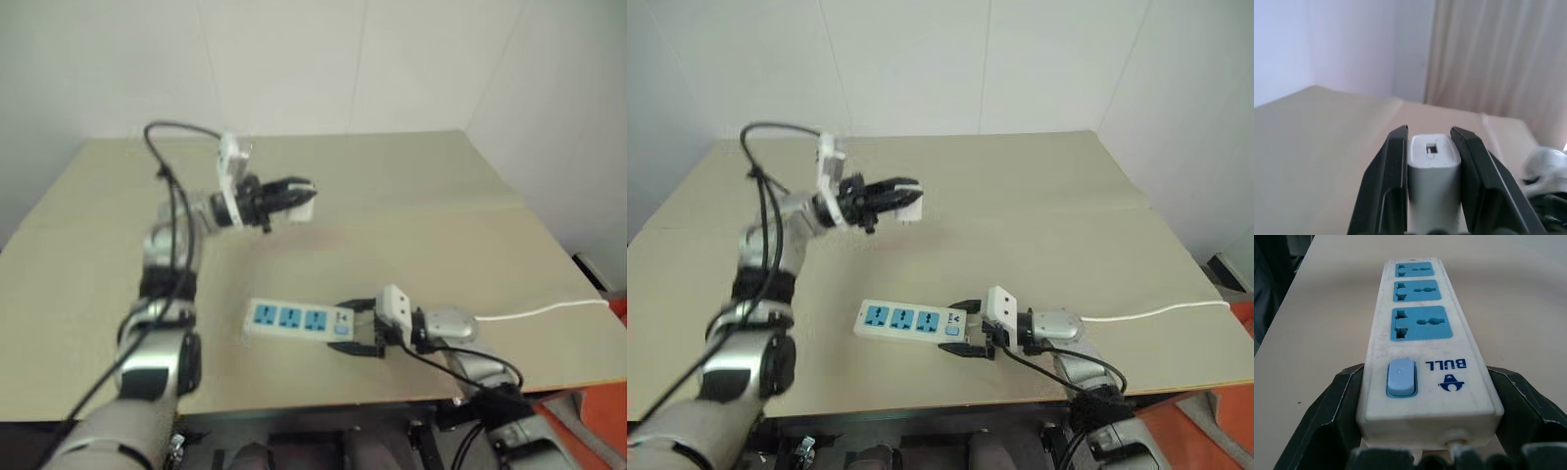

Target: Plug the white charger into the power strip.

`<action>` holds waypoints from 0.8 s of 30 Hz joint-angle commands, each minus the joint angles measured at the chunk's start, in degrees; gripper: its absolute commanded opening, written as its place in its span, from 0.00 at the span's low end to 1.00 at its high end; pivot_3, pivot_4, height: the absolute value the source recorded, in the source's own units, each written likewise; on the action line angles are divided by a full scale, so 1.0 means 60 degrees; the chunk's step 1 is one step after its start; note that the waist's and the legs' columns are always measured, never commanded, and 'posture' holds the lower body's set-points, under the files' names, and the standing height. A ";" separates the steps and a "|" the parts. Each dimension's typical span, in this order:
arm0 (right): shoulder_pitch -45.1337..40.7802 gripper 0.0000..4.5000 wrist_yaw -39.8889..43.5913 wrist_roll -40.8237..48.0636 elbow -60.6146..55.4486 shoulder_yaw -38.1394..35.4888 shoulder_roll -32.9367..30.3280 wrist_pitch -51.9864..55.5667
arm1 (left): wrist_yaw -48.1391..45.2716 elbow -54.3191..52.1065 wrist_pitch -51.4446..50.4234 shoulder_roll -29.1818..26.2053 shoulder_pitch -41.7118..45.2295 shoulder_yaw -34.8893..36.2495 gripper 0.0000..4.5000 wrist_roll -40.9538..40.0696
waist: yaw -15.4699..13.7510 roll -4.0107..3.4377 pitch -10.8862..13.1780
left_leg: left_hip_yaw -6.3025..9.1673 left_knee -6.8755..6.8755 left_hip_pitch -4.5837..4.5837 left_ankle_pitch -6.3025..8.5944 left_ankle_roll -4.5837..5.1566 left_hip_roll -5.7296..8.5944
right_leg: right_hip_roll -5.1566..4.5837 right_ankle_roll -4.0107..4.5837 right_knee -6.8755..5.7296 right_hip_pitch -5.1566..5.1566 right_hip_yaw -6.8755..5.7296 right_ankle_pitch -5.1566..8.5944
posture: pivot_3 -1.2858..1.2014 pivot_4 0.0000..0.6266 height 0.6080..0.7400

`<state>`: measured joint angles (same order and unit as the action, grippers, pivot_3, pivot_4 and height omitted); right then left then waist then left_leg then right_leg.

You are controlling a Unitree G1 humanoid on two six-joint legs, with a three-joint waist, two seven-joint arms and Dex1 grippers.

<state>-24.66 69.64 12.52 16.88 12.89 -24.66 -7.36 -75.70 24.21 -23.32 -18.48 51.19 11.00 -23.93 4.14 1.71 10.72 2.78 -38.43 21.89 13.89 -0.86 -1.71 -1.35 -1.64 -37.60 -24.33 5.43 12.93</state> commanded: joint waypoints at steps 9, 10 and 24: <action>-0.1385 0.76 0.1068 -0.0437 0.2357 0.0210 0.0158 -0.0910 | -0.1243 -0.2077 -0.0120 -0.0272 -0.1929 -0.0885 0.23 -0.1393 | -0.0004 0.0002 -0.0003 | -0.0003 -0.0002 -0.0045 0.0000 0.0000 0.0002 | 0.0002 0.0000 0.0014 0.0043 0.0001 0.0002 | 0.52 0.24 1.00; -0.1424 0.76 0.1086 -0.0447 0.2431 0.0209 0.0176 -0.0959 | -0.1356 -0.2038 0.0097 -0.0300 -0.2005 -0.0957 0.23 -0.1337 | -0.0011 0.0002 -0.0003 | -0.0003 -0.0001 -0.0043 0.0000 0.0000 0.0002 | 0.0002 0.0000 0.0014 0.0040 0.0001 0.0002 | 0.52 0.24 1.00; -0.1061 0.76 0.0938 -0.0433 0.1847 0.0314 0.0347 -0.0699 | -0.2801 -0.0042 0.2354 -0.0428 -0.2335 -0.2487 0.23 -0.1363 | 0.0005 0.0003 -0.0007 | -0.0003 -0.0001 -0.0043 0.0001 0.0001 0.0001 | 0.0005 0.0004 0.0014 0.0038 0.0003 0.0002 | 0.52 0.24 1.00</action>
<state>-32.06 75.27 11.79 28.92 13.21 -22.91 -12.30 -91.99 23.72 -11.56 -21.09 37.19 -3.06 -31.40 4.18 1.73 10.68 2.76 -38.44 21.63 13.89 -0.85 -1.71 -1.32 -1.61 -37.53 -24.09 5.45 12.94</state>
